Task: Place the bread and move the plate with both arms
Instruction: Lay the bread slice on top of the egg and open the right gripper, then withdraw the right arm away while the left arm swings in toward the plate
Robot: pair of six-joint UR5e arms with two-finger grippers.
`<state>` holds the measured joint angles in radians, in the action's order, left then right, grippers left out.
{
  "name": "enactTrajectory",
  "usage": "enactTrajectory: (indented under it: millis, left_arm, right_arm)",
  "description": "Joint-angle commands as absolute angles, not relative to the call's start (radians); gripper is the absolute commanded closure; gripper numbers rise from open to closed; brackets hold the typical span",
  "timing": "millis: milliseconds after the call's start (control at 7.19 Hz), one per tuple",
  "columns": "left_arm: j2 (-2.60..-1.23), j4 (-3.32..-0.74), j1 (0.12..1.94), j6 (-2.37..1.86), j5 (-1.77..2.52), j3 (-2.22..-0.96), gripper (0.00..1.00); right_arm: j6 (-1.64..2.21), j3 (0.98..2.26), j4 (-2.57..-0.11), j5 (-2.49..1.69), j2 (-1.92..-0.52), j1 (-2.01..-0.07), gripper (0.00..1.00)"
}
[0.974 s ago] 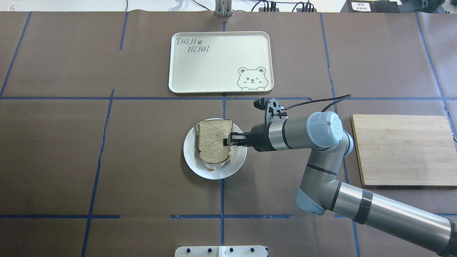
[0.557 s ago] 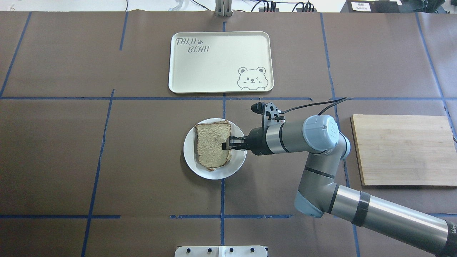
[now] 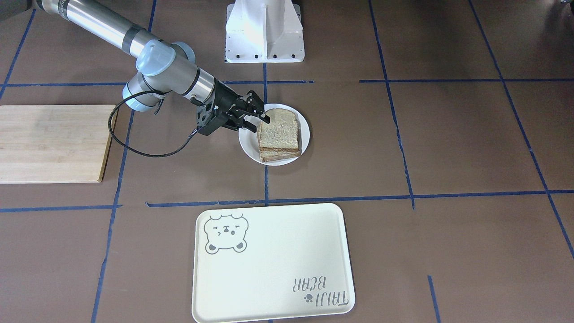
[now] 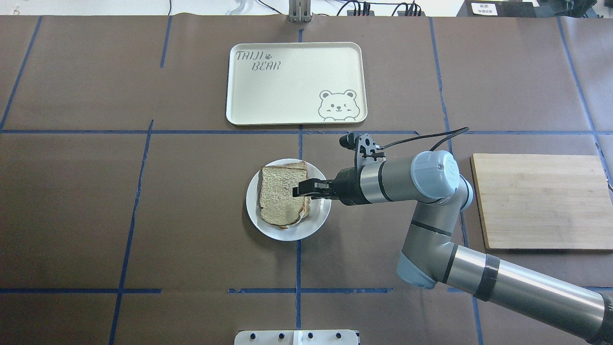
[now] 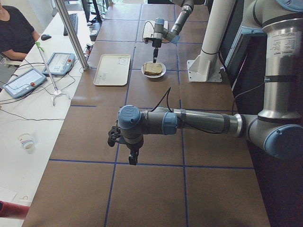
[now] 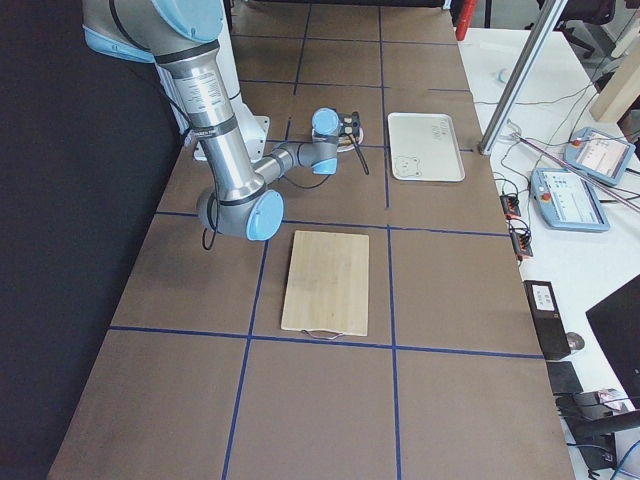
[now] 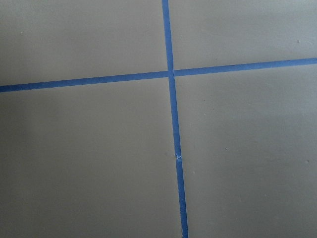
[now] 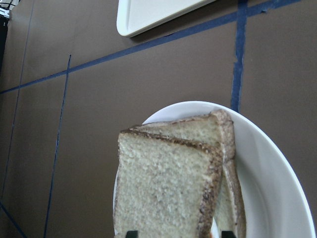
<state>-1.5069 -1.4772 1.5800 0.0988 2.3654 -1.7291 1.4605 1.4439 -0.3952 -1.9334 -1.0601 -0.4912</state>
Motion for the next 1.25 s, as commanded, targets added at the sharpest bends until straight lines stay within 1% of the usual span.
enactTrajectory:
  millis: [0, 278, 418, 557, 835, 1113]
  left_arm:
    - [-1.516, -1.477, 1.578, 0.087, 2.368, -1.736, 0.00]
    - [-1.575, -1.483, 1.557, -0.018, 2.373, -1.746, 0.00]
    - [-1.609, -1.483, 1.514, -0.040, 2.378, -1.756, 0.00]
    - [-1.644, -1.538, 1.464, -0.181, 2.378, -1.764, 0.00]
    - [-1.651, -1.821, 1.335, -0.563, 2.376, -1.756, 0.00]
    - [-1.654, -2.050, 1.243, -0.891, 2.375, -1.744, 0.00]
  right_arm:
    - [1.468, 1.451, -0.408, -2.033, -1.063, -0.582, 0.01]
    - [1.456, 1.456, -0.478, -2.162, -1.097, -0.731, 0.01]
    - [1.442, 1.463, -0.538, -2.199, -1.098, -0.812, 0.01]
    - [1.366, 1.466, -0.584, -2.200, -1.109, -0.854, 0.01]
    - [1.139, 1.505, -0.742, -2.200, -1.166, -0.934, 0.01]
    - [0.888, 1.644, -1.058, -2.229, -1.227, -0.997, 0.01]
